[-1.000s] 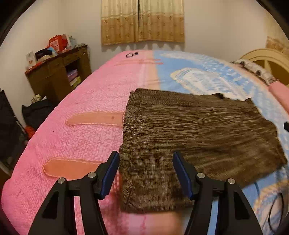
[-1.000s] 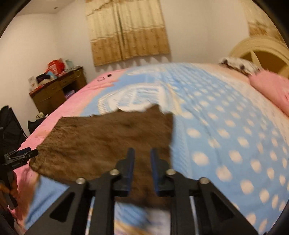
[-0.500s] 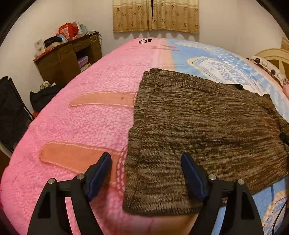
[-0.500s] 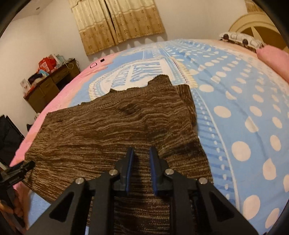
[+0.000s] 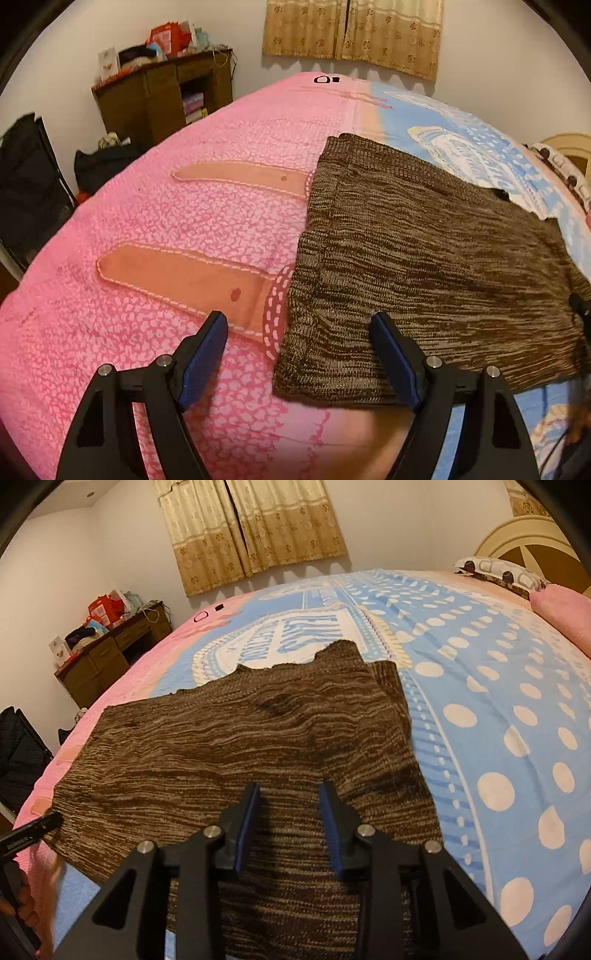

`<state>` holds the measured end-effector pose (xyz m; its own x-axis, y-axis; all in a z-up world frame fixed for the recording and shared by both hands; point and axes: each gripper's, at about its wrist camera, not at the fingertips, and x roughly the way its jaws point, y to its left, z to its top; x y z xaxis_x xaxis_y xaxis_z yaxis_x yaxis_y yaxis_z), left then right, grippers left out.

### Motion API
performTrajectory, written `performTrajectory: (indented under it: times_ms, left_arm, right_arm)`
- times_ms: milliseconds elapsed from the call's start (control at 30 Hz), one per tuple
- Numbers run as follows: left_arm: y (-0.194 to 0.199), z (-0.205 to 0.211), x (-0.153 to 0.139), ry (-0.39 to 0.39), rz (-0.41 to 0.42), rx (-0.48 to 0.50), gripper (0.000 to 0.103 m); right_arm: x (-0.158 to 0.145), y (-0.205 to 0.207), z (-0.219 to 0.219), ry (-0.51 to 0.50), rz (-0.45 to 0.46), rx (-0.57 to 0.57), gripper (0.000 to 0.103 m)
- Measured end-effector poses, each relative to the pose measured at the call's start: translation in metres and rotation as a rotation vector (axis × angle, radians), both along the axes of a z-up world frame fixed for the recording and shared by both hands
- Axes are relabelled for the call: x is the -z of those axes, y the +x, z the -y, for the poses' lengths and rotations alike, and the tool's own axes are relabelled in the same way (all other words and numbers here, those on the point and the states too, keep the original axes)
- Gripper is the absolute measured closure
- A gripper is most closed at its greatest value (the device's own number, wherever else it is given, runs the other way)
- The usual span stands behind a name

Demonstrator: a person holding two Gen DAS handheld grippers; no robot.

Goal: Fold small clothes
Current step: 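Move both open tools over the edge of the folded brown sweater, then grasp the sweater edge with the left tool while the right tool grasps beside it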

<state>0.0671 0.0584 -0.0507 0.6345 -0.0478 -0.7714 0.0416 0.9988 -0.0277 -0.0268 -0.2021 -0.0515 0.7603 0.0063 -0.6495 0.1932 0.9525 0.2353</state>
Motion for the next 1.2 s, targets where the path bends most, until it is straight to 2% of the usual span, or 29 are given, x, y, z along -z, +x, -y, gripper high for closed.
performTrajectory:
  times_ms: [100,233,367,433,533,633,700,800,967,1000,1033,1067,1133,1200]
  left_arm:
    - [-0.001,-0.003,-0.001,-0.036,0.004,-0.004,0.023]
    - [-0.007,-0.030,-0.005,-0.206,0.027,-0.054,0.023]
    - [-0.021,-0.050,-0.007,-0.224,0.075,-0.135,0.023]
    - [-0.022,-0.052,-0.003,-0.240,0.076,-0.127,0.023]
    - [-0.021,-0.041,-0.003,-0.179,0.082,-0.101,0.023]
    - [-0.020,-0.028,-0.004,-0.211,0.079,-0.044,0.023]
    - [-0.015,-0.017,-0.001,-0.189,0.061,-0.023,0.023]
    - [-0.009,-0.004,0.005,-0.106,0.025,-0.048,0.023]
    - [-0.004,0.011,0.004,-0.074,-0.012,-0.066,0.023]
    - [-0.003,0.013,0.005,-0.066,-0.017,-0.060,0.028]
    - [-0.003,0.015,0.004,-0.056,-0.017,-0.054,0.040]
    - [-0.003,0.016,0.003,-0.053,-0.015,-0.051,0.047]
    - [0.000,0.016,0.000,-0.079,-0.021,-0.040,0.076]
    - [0.002,0.015,-0.001,-0.108,-0.034,-0.026,0.083]
  right_arm:
    - [0.000,0.000,-0.001,0.002,0.003,-0.005,0.065]
    - [0.000,-0.001,-0.002,0.009,0.007,-0.008,0.064]
    - [0.000,-0.001,0.000,0.025,0.014,-0.009,0.064]
    - [0.001,-0.001,0.001,0.030,0.016,-0.009,0.063]
    - [0.001,-0.001,0.001,0.038,0.020,-0.010,0.063]
    - [0.001,-0.002,0.003,0.044,0.022,-0.011,0.063]
    - [0.001,-0.002,0.002,0.044,0.022,-0.012,0.063]
    - [0.001,-0.002,0.002,0.044,0.022,-0.011,0.063]
    - [0.001,-0.002,0.002,0.043,0.021,-0.011,0.063]
    - [0.001,-0.002,0.002,0.043,0.021,-0.011,0.063]
    - [0.001,-0.002,0.002,0.042,0.021,-0.011,0.063]
    - [0.001,-0.003,0.002,0.041,0.021,-0.012,0.063]
    - [0.001,-0.003,0.002,0.040,0.022,-0.011,0.063]
    - [0.001,-0.002,0.001,0.031,0.018,-0.009,0.063]
